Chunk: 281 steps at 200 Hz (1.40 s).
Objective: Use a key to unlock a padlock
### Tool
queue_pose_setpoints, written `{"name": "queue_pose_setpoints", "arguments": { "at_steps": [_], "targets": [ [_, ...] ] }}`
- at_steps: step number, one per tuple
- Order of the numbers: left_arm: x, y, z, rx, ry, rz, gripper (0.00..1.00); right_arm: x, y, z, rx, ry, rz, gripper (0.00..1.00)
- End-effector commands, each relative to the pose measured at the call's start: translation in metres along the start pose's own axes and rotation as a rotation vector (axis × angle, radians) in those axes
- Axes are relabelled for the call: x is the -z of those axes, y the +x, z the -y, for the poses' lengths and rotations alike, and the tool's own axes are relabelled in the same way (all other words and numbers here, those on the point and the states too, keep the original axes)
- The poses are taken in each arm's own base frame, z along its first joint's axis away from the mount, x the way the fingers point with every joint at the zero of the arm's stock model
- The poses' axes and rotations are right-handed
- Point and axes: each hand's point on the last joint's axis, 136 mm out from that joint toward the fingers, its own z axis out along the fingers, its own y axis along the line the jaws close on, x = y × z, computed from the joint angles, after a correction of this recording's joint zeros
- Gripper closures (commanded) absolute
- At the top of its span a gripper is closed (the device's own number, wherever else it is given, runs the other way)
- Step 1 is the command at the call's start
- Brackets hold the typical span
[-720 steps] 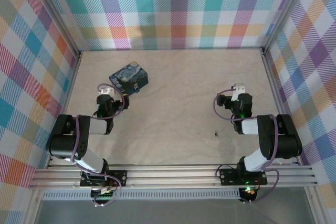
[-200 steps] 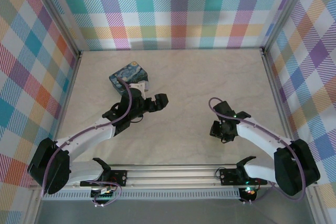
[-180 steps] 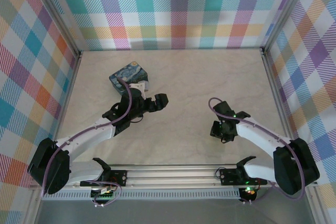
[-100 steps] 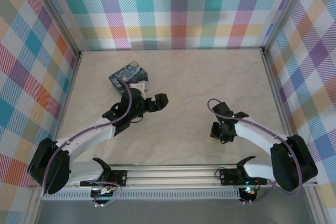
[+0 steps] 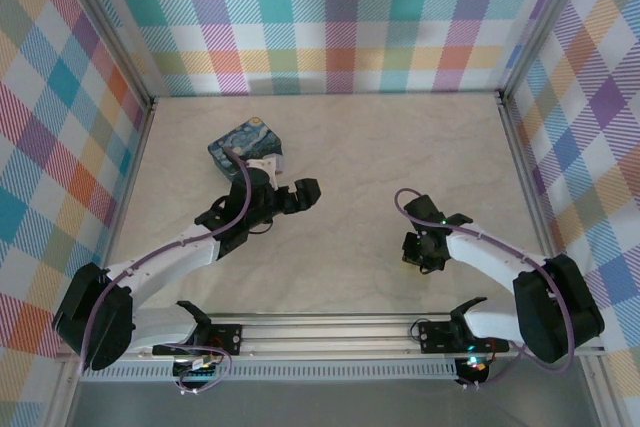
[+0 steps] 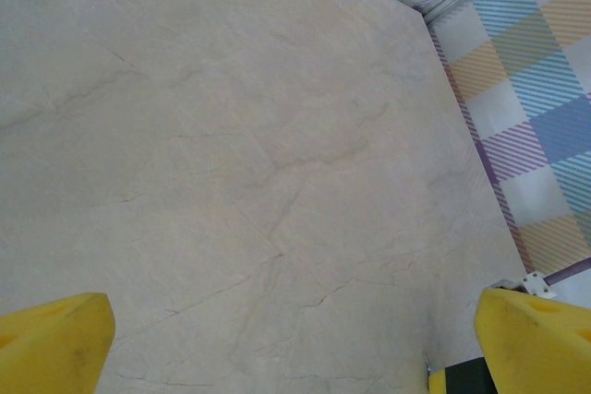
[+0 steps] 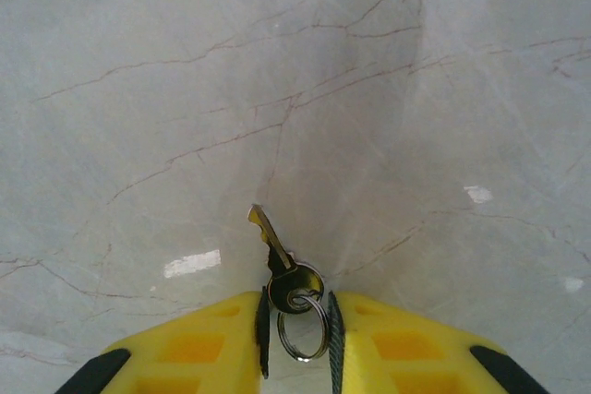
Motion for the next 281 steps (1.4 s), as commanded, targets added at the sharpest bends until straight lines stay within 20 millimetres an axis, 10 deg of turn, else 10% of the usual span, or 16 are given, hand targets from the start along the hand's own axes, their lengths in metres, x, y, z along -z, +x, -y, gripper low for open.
{"name": "queue_pose_setpoints", "arguments": {
  "at_steps": [1, 171, 281],
  "targets": [
    [0.003, 0.001, 0.013, 0.002, 0.042, -0.003, 0.0, -0.007, 0.005, 0.001, -0.001, 0.007, -0.018, 0.77],
    [0.002, 0.005, -0.005, 0.03, -0.045, 0.002, 0.0, 0.012, -0.008, -0.008, 0.058, -0.027, 0.081, 1.0],
    [-0.008, 0.017, 0.042, 0.249, 0.213, -0.109, 0.04, 0.095, -0.048, -0.128, 0.403, -0.497, 0.5, 1.0]
  ]
}}
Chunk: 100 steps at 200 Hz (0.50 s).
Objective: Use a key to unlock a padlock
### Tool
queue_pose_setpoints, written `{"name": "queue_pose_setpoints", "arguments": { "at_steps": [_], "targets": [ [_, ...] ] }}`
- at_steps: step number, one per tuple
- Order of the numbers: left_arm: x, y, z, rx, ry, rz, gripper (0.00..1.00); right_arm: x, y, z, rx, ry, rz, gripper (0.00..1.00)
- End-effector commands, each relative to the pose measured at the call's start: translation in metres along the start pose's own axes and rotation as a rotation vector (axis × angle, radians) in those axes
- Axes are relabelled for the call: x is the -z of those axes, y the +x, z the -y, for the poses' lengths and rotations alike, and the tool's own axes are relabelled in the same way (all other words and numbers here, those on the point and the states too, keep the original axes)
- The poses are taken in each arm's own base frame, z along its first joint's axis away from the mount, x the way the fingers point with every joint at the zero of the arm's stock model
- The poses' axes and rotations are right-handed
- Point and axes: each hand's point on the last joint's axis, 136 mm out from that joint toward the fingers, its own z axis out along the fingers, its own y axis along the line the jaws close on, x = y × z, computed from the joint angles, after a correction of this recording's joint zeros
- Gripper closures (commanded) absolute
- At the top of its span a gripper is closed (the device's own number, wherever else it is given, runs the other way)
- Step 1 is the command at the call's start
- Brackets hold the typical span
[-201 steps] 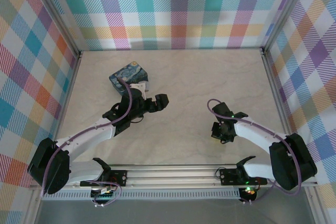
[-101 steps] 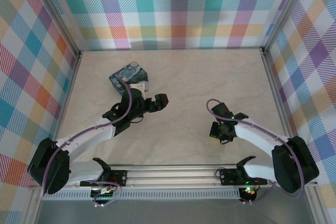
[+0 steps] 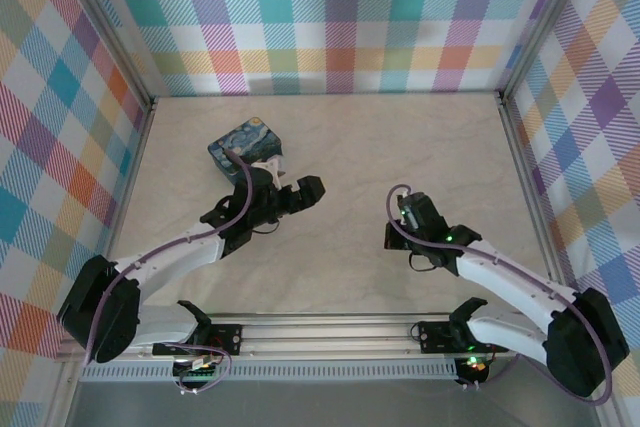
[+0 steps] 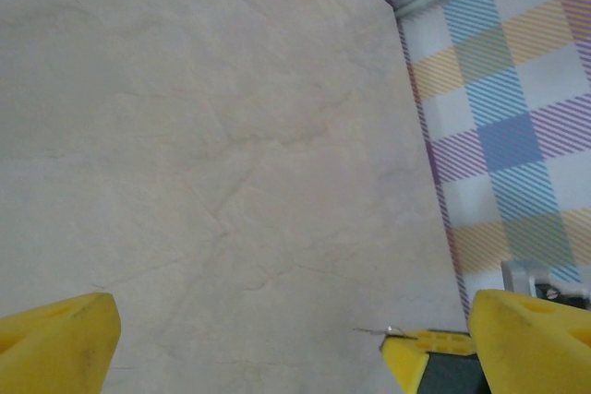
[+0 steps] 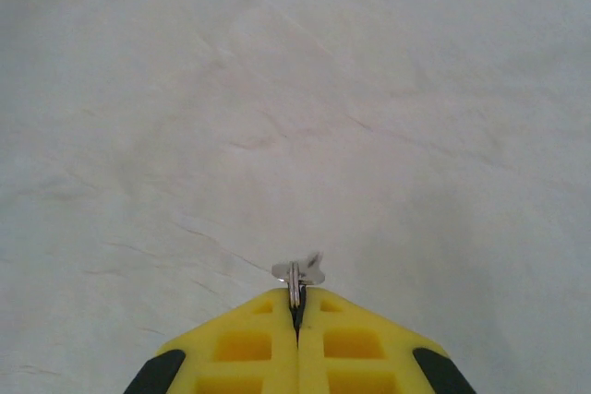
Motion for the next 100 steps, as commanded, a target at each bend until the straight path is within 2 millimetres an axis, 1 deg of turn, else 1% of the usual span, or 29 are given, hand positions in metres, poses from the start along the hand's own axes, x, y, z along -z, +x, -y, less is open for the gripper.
{"name": "queue_pose_setpoints", "arguments": {
  "at_steps": [1, 18, 30, 51, 78, 100],
  "targets": [
    [-0.001, 0.009, 0.025, 0.067, 0.118, -0.052, 0.04, 0.009, -0.031, -0.037, 0.101, -0.142, 0.131, 1.0],
    [-0.001, 0.01, 0.033, 0.129, 0.156, -0.06, 0.04, 0.016, -0.04, -0.057, 0.155, -0.223, 0.165, 1.0],
    [-0.002, 0.01, 0.033, 0.2, 0.155, -0.069, 0.05, 0.021, -0.045, -0.07, 0.201, -0.275, 0.195, 1.0],
    [-0.006, 0.013, 0.031, 0.355, 0.14, -0.095, 0.06, 0.03, -0.054, -0.084, 0.25, -0.34, 0.247, 1.0],
    [-0.013, 0.014, 0.027, 0.604, 0.157, -0.099, 0.09, 0.043, -0.064, -0.103, 0.285, -0.436, 0.307, 1.0],
    [-0.017, 0.013, 0.029, 0.773, 0.22, -0.091, 0.12, 0.053, -0.072, -0.119, 0.298, -0.507, 0.356, 1.0]
  ]
}}
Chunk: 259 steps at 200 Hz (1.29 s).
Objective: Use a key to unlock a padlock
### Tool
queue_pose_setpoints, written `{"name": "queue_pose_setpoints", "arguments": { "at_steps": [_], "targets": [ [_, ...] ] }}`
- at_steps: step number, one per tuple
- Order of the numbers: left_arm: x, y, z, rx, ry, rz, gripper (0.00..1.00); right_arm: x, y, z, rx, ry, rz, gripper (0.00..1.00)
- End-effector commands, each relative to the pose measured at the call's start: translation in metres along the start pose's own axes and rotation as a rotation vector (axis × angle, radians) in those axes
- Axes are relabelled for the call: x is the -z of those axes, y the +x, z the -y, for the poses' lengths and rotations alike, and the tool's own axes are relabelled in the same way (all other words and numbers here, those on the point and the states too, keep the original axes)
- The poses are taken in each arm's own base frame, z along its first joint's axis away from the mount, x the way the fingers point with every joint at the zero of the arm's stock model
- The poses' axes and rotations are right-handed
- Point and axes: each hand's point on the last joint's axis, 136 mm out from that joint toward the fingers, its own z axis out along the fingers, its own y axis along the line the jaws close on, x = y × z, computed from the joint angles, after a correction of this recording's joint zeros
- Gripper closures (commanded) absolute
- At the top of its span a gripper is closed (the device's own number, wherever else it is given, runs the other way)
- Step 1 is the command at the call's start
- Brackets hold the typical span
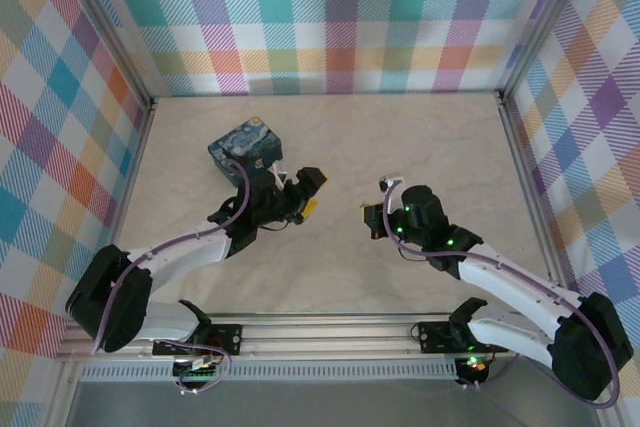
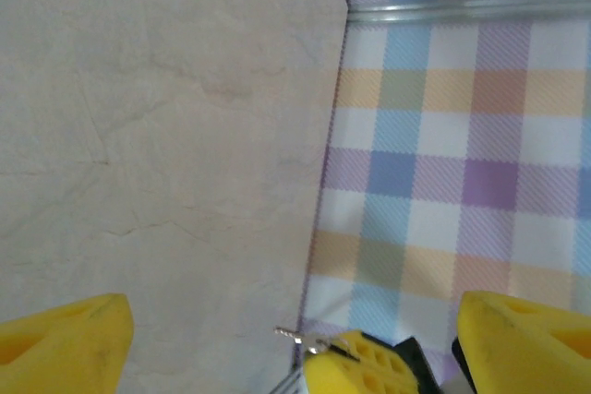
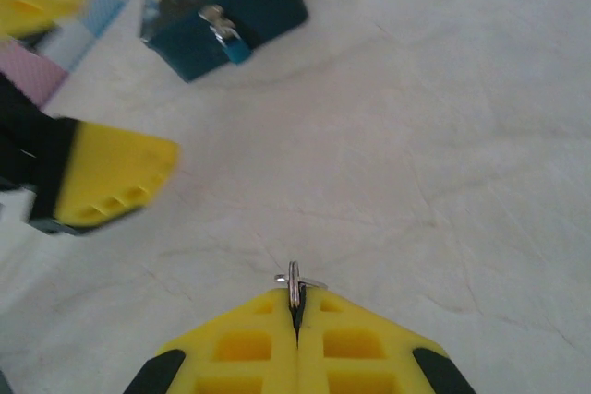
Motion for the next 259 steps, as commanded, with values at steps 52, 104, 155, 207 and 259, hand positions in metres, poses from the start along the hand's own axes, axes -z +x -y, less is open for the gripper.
{"name": "queue_pose_setpoints", "arguments": {
  "at_steps": [52, 104, 155, 207, 259],
  "targets": [
    [-0.018, 0.027, 0.025, 0.432, 0.18, -0.091, 0.18, -0.005, -0.054, -0.069, 0.097, -0.255, 0.176, 1.0],
    [-0.023, 0.034, 0.029, 0.46, 0.22, -0.078, 0.23, -0.02, -0.049, -0.078, 0.104, -0.279, 0.147, 1.0],
    [-0.031, 0.038, 0.03, 0.47, 0.238, -0.091, 0.4, -0.023, -0.035, -0.075, 0.094, -0.272, 0.114, 1.0],
    [-0.033, 0.035, 0.025, 0.478, 0.241, -0.07, 0.47, -0.017, -0.023, -0.067, 0.099, -0.241, 0.081, 1.0],
    [-0.035, 0.034, 0.026, 0.471, 0.24, -0.066, 0.55, -0.016, -0.011, -0.059, 0.096, -0.216, 0.052, 1.0]
  ]
}}
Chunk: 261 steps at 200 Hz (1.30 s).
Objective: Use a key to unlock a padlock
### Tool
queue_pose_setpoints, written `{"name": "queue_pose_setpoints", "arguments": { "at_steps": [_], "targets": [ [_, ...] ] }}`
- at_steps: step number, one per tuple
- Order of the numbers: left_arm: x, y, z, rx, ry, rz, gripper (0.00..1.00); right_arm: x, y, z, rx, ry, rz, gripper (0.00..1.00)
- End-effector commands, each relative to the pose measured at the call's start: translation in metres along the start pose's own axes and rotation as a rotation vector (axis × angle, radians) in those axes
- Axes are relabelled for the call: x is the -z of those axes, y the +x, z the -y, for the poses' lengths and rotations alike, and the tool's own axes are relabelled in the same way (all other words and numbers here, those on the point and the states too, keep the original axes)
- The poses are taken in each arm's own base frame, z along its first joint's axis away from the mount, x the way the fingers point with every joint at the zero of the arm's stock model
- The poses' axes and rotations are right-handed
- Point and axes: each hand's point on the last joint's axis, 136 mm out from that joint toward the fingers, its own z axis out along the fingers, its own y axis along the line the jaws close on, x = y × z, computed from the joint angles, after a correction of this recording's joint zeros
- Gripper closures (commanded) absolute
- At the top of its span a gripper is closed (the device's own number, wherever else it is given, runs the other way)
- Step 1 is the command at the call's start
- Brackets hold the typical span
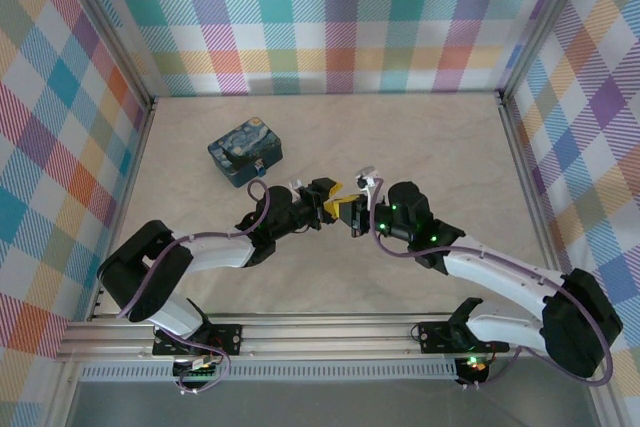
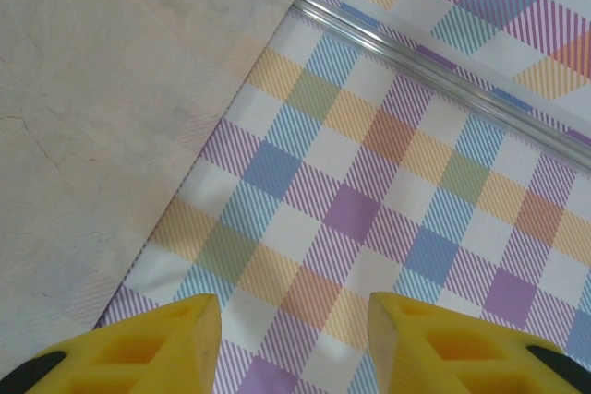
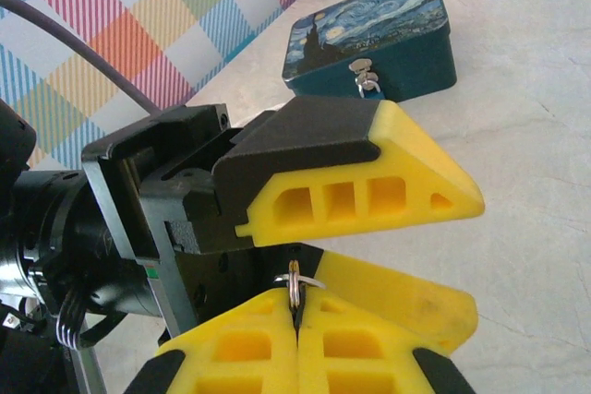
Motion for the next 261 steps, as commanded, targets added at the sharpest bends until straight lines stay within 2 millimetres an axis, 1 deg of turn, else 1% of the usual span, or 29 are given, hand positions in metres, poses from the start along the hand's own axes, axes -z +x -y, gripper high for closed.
{"name": "queue_pose_setpoints", "arguments": {
  "at_steps": [1, 32, 42, 69, 84, 112, 149, 176, 206, 234, 246, 261],
  "targets": [
    [-0.003, 0.011, 0.012, -0.005, 0.05, -0.031, 0.55, 0.003, 0.008, 0.002, 0.013, 0.012, -0.014, 1.0],
    [-0.006, 0.012, 0.011, -0.006, 0.04, -0.039, 0.56, 0.002, 0.012, 0.005, 0.011, 0.019, -0.022, 1.0],
    [-0.006, 0.011, 0.01, -0.006, 0.039, -0.037, 0.58, 0.002, 0.012, 0.005, 0.011, 0.02, -0.022, 1.0],
    [-0.006, 0.01, 0.008, -0.005, 0.034, -0.033, 0.61, 0.003, 0.012, 0.006, 0.014, 0.026, -0.025, 1.0],
    [-0.007, 0.009, 0.007, -0.004, 0.033, -0.03, 0.64, 0.003, 0.013, 0.006, 0.014, 0.027, -0.027, 1.0],
    [-0.008, 0.008, 0.006, -0.006, 0.029, -0.027, 0.66, 0.005, 0.015, 0.007, 0.015, 0.032, -0.027, 1.0],
    [-0.009, 0.008, 0.005, -0.009, 0.027, -0.026, 0.77, 0.007, 0.016, 0.009, 0.016, 0.04, -0.022, 1.0],
    [-0.009, 0.008, 0.005, -0.009, 0.025, -0.025, 0.82, 0.009, 0.018, 0.01, 0.016, 0.046, -0.022, 1.0],
    [-0.011, 0.007, 0.003, -0.008, 0.017, -0.024, 0.94, 0.011, 0.019, 0.011, 0.015, 0.051, -0.024, 1.0],
    [-0.012, 0.007, 0.003, -0.026, 0.016, -0.021, 1.0, 0.021, 0.016, 0.015, 0.01, 0.085, 0.01, 1.0],
    [-0.013, 0.007, 0.003, -0.051, 0.01, -0.019, 1.0, 0.026, 0.017, 0.019, 0.003, 0.105, 0.019, 0.97],
    [-0.015, 0.007, 0.007, -0.103, 0.014, -0.014, 1.0, 0.033, 0.02, 0.018, -0.004, 0.105, 0.019, 0.88]
  ]
}}
